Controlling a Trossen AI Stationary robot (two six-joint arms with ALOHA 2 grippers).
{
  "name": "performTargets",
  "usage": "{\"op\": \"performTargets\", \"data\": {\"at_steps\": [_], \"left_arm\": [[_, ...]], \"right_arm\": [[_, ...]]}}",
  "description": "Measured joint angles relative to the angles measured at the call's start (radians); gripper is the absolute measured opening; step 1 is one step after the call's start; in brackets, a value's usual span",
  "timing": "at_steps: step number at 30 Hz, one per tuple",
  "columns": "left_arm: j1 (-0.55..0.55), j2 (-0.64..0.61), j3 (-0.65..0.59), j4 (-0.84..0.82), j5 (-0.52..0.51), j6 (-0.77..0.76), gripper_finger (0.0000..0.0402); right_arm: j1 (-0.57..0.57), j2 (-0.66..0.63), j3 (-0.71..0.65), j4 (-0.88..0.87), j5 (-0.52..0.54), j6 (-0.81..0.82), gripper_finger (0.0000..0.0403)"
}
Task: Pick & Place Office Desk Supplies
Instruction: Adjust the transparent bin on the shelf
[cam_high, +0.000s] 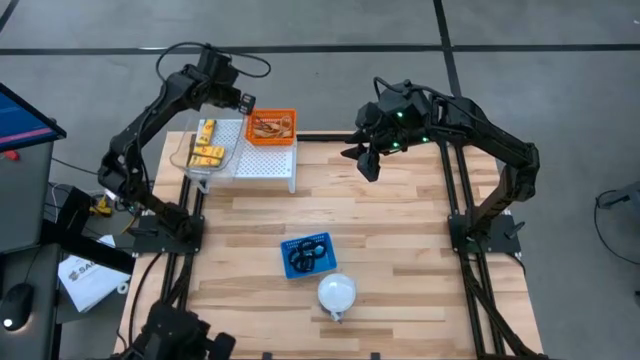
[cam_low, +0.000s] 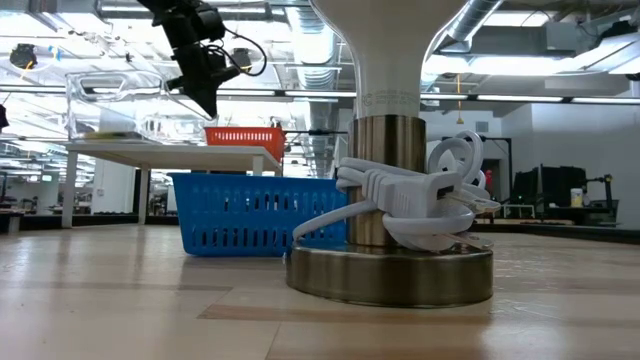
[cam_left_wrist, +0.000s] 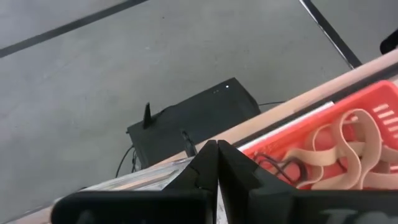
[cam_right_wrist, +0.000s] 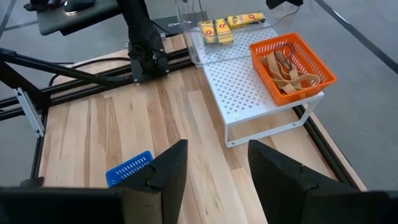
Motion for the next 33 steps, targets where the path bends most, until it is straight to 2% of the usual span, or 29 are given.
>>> {"op": "performTargets", "data": {"at_steps": [9, 13, 16, 20, 26, 33], "left_arm": [[0.010, -0.037, -0.002, -0.043, 0.041, 0.013, 0.0000], [-0.006, -0.099, -0.002, -0.160, 0.096, 0.021, 0.0000], [-0.047, -0.177, -0.002, -0.169, 0.108, 0.032, 0.0000], [-0.087, -0.278, -0.001, -0.254, 0.192, 0.006, 0.0000], [-0.194, -0.390, -0.001, -0.478, 0.291, 0.006, 0.0000], [-0.389, -0.465, -0.001, -0.685, 0.301, 0.003, 0.0000]], "right_arm": [[0.000, 0.000, 0.000, -0.001, 0.000, 0.014, 0.0166], [0.000, 0.000, 0.000, -0.001, 0.000, 0.022, 0.0166], [0.000, 0.000, 0.000, 0.004, 0.000, 0.022, 0.0166], [0.000, 0.000, 0.000, 0.006, 0.000, 0.023, 0.0166], [0.003, 0.000, 0.000, 0.014, 0.000, 0.030, 0.0166], [0.003, 0.000, 0.000, 0.020, 0.001, 0.030, 0.0166]]}}
